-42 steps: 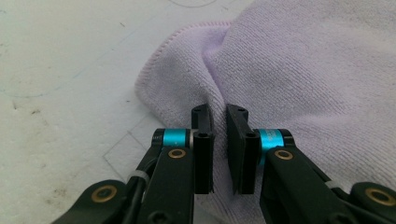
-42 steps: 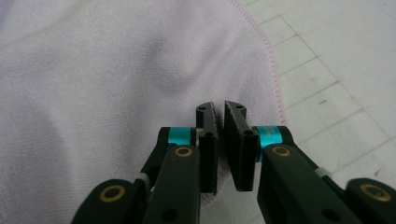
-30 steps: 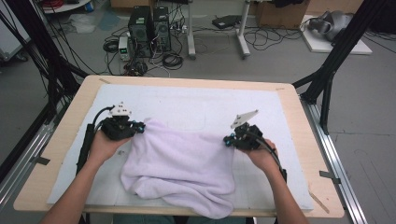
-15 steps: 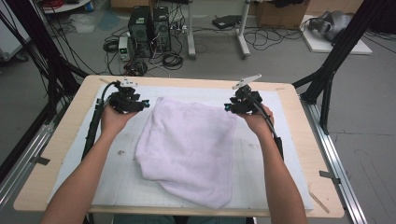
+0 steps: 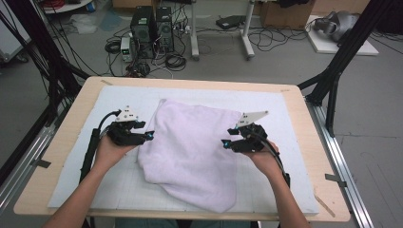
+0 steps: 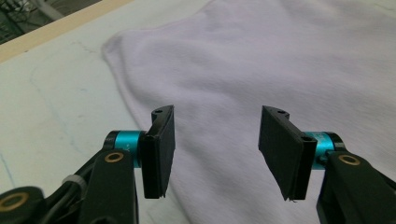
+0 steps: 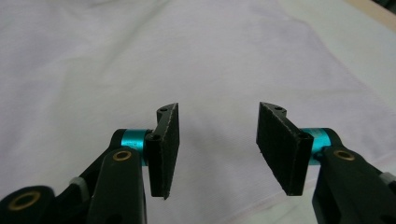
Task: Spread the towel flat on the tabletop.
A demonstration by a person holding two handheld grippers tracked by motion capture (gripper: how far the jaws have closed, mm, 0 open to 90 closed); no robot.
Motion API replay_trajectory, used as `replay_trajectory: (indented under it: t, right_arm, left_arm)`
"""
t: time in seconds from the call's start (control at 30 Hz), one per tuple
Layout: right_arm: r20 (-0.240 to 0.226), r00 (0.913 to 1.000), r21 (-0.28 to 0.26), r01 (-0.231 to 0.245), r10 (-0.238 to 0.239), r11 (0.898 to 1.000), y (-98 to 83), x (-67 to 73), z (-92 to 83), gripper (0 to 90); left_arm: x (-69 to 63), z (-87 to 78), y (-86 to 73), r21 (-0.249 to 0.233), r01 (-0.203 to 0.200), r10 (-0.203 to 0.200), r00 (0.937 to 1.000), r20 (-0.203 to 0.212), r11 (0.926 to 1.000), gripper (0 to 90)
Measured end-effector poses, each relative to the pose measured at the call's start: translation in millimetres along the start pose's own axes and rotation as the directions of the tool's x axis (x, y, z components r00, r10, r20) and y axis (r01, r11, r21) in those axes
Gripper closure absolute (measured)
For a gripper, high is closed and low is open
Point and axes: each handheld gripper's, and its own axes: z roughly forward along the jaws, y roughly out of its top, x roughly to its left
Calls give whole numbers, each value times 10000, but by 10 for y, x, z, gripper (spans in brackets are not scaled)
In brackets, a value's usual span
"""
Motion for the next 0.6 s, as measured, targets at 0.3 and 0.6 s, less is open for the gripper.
replay_trajectory:
  t: [0.3, 0.6]
  right_arm:
    - [-590, 9982, -264, 57, -73, 9996, -297, 361, -156, 444]
    - [-1232, 9915, -246, 389, -416, 9989, -504, 669, -199, 432]
  left_arm:
    - [-292, -205, -178, -213, -360, 375, 9967, 719, 9991, 437]
    - [-549, -256, -477, -32, -765, 760, 9843, 1591, 9971, 418]
